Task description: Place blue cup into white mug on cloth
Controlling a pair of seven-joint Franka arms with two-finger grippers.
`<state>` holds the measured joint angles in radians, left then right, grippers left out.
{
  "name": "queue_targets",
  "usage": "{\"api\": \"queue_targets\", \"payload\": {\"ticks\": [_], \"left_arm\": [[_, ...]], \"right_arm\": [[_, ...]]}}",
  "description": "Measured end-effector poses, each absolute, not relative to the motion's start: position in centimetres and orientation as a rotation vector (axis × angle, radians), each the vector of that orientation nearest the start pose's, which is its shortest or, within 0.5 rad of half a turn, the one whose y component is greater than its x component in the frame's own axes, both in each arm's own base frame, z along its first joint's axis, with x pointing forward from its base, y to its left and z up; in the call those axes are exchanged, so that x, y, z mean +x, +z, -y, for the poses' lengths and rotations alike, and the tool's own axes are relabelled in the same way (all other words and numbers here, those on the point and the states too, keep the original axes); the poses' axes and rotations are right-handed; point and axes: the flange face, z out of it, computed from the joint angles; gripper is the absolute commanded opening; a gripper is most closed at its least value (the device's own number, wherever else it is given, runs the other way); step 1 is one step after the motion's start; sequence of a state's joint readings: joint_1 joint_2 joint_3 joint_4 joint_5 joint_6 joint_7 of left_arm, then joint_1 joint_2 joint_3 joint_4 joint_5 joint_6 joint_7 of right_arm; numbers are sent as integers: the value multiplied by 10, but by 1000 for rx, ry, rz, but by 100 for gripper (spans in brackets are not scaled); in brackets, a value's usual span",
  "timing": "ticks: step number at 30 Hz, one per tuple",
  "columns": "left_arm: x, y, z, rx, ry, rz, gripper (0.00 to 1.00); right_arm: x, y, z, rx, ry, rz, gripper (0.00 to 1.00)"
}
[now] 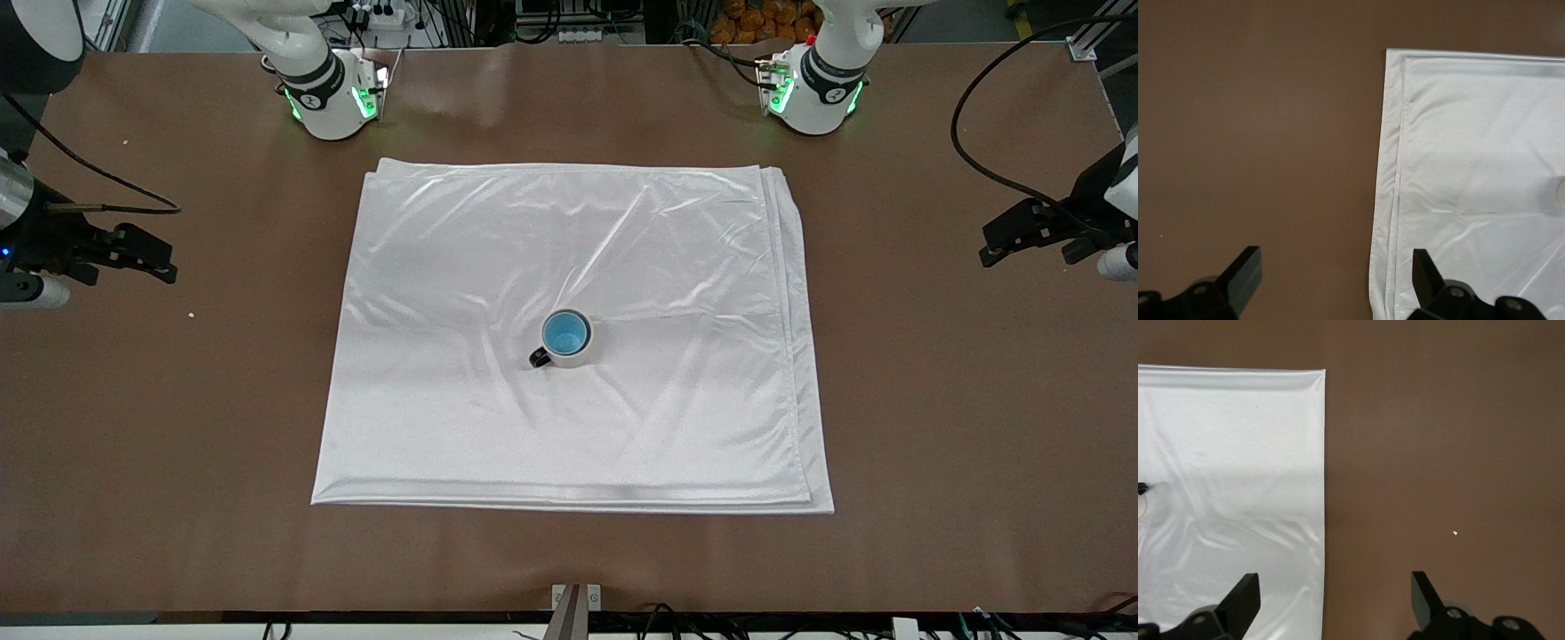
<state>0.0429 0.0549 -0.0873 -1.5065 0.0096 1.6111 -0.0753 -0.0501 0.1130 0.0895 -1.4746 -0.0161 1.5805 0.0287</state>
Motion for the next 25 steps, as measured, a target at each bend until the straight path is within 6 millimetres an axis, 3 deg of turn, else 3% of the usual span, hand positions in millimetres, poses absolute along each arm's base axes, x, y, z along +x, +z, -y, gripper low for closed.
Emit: {"api": "queue_targets", "payload": {"ticks": [25], "left_arm": [[575,627,29,-3139,-79,32,100]], "right_arm": [[590,609,-13,-3160,1,13,100]]}}
